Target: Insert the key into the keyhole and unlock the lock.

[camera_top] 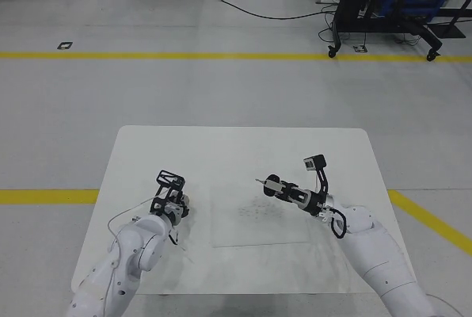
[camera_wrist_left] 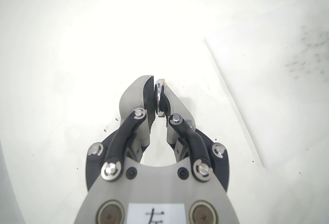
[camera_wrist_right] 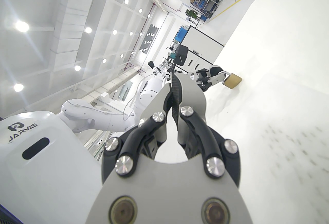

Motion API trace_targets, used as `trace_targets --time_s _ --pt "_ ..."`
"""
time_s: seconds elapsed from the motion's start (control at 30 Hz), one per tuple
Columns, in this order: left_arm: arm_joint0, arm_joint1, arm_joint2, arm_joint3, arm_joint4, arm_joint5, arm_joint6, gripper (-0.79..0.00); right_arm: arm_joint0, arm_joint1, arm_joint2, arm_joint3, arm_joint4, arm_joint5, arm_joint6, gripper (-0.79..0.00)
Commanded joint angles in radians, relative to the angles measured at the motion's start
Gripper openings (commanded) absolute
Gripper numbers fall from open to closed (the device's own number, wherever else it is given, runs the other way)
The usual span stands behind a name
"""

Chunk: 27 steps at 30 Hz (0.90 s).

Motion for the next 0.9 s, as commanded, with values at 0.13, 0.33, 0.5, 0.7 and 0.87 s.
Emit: trace_targets --time_s 0.13,0.33,0.5,0.7,0.87 --pt "-0.002 -0.001 -0.003 -0.003 0.000 -0.023 -0.042 -0.785 0.000 0.000 0.000 0.000 0.000 0.000 0.000 -0.785" --pt "-0.004 -0.002 -0.006 -0.011 0.033 -0.010 -0.072 -0.785 0.000 0.000 0.000 0.000 0.000 0.000 0.000 -0.785" --pt "-0.006 -0.007 0.007 -0.010 0.005 -0.040 -0.054 -0.785 0.000 0.000 0.000 0.000 0.000 0.000 0.000 -0.785" --pt "-0.046 -0.026 -0.039 0.053 -0.331 -0.072 0.070 -0.785 0.000 0.000 0.000 0.000 0.000 0.000 0.000 -0.785" --pt "-0.098 -0.044 -0.069 0.160 -0.756 -0.197 0.115 -0.785 0.000 0.000 0.000 0.000 0.000 0.000 0.000 -0.785"
